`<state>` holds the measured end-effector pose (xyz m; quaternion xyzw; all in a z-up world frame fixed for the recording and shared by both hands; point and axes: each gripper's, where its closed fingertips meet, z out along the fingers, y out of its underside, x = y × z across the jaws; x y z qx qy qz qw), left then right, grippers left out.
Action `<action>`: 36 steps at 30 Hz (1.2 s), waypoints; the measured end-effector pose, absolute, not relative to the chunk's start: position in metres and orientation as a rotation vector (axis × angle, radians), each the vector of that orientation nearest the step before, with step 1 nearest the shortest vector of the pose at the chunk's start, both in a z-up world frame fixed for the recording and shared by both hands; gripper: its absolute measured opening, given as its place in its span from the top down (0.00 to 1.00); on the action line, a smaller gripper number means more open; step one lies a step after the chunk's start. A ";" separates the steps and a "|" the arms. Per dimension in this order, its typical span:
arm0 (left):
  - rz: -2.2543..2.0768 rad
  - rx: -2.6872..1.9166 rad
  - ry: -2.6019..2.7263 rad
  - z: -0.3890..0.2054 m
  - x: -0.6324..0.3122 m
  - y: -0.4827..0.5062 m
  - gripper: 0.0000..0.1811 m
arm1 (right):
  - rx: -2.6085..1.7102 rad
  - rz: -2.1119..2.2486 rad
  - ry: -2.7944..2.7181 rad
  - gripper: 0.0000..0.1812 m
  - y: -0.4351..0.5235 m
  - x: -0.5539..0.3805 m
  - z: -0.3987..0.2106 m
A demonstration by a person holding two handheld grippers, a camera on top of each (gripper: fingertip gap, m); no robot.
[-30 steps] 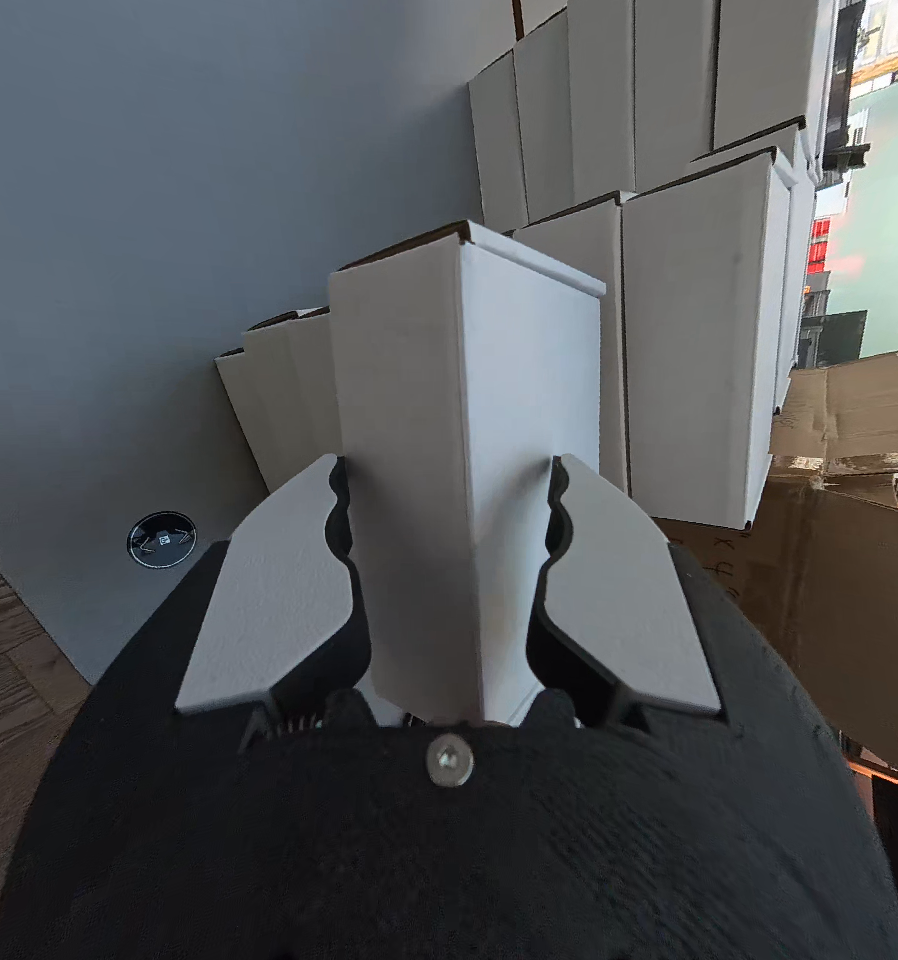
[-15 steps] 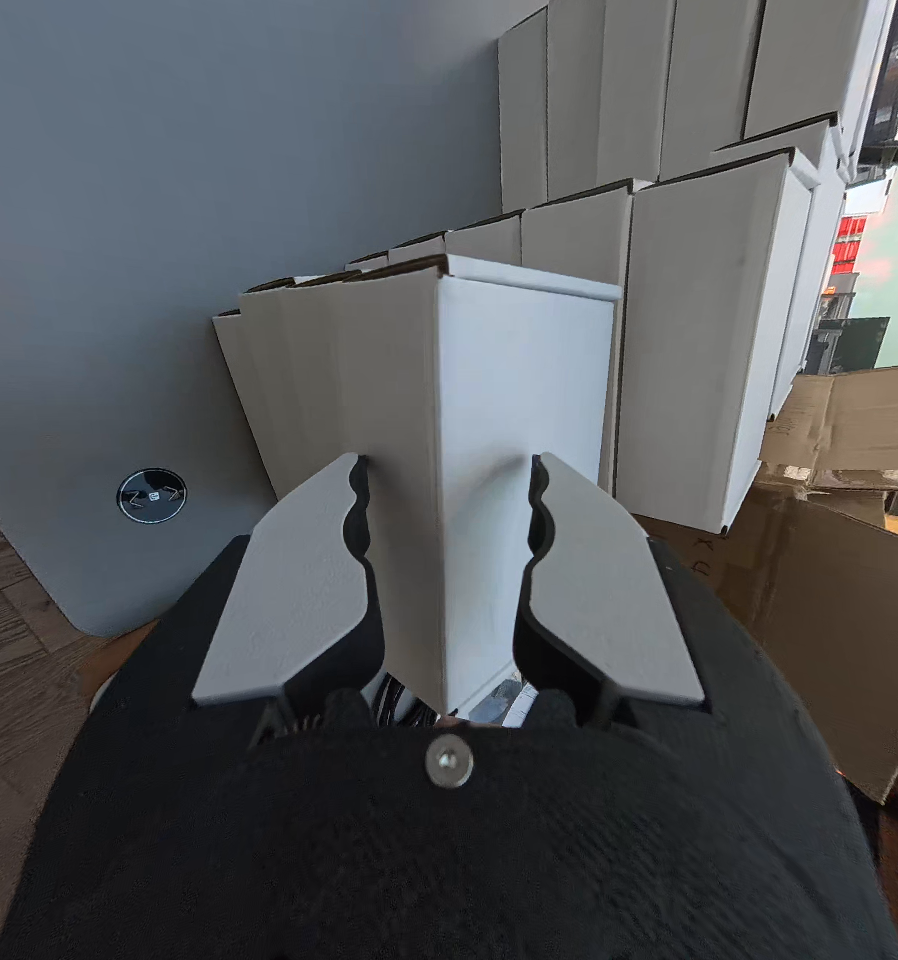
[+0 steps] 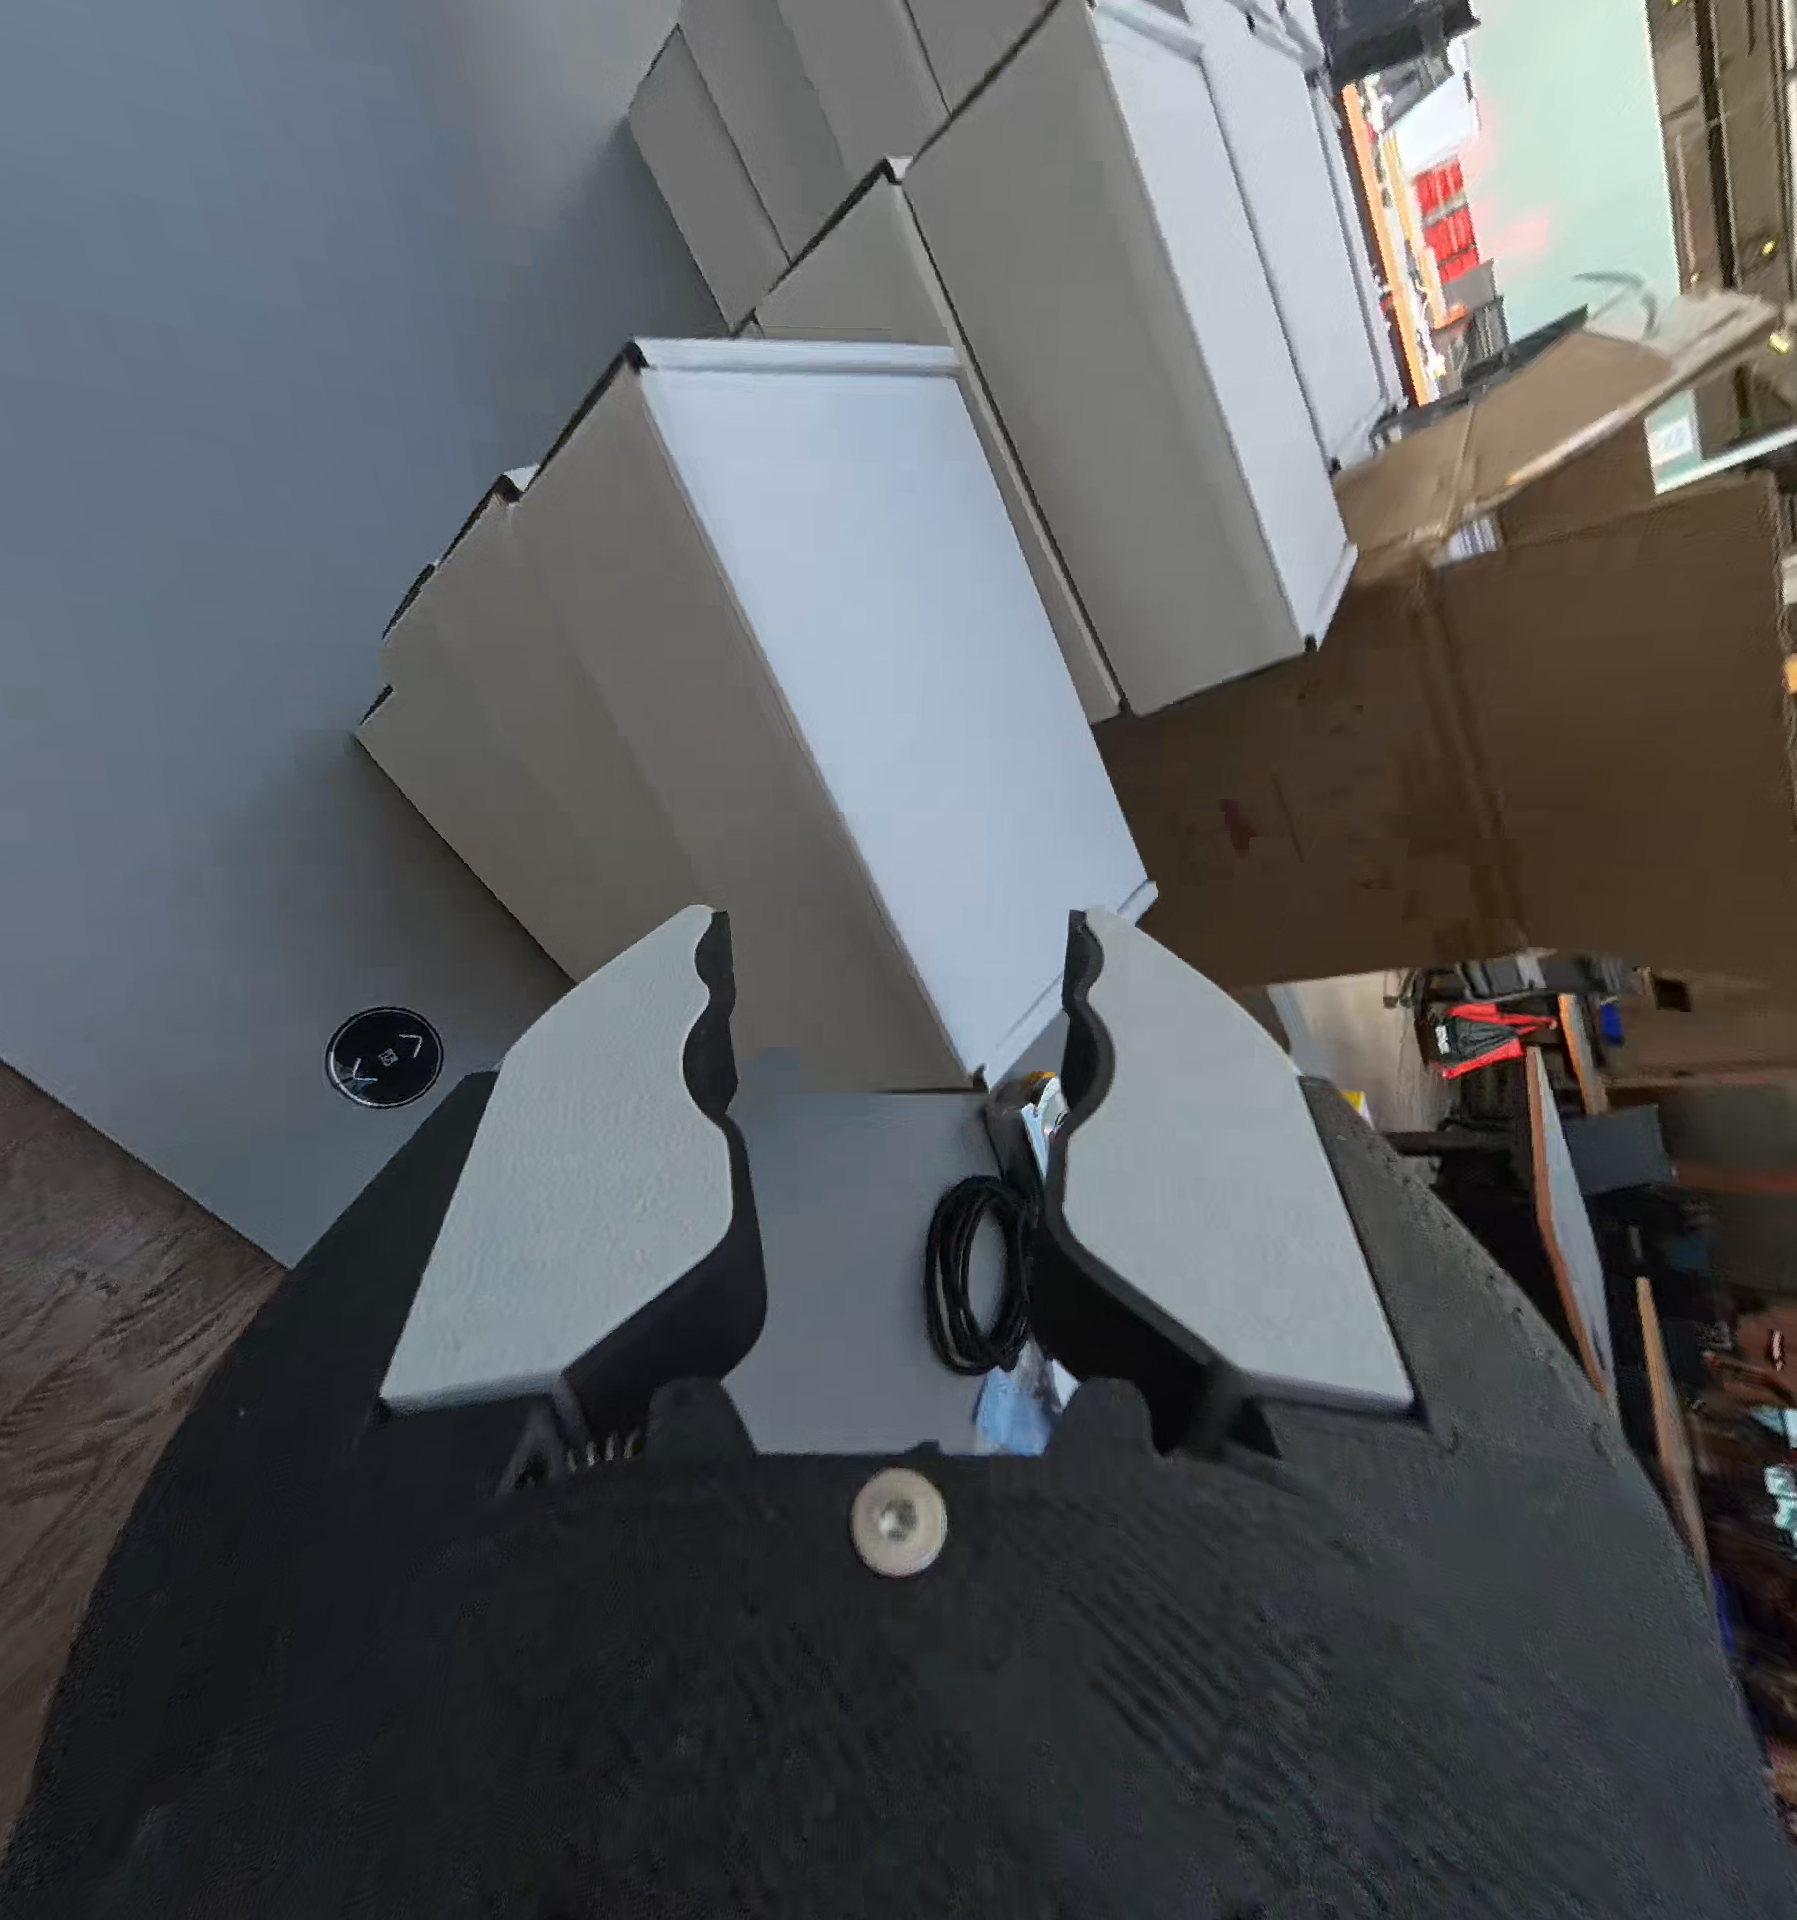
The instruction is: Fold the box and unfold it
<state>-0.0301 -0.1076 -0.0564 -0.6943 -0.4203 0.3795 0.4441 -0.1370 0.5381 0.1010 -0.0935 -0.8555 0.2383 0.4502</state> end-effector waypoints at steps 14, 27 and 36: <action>0.921 -1.744 -1.025 -0.058 -0.029 -0.100 0.67 | -0.598 0.748 -2.080 0.74 0.561 -0.182 0.066; 0.923 -1.732 -1.026 -0.057 -0.024 -0.104 0.67 | -0.918 0.889 -1.936 0.73 0.564 -0.157 0.026; 0.929 -1.730 -1.023 -0.056 -0.021 -0.104 0.67 | -0.854 0.990 -1.882 0.83 0.509 -0.169 0.026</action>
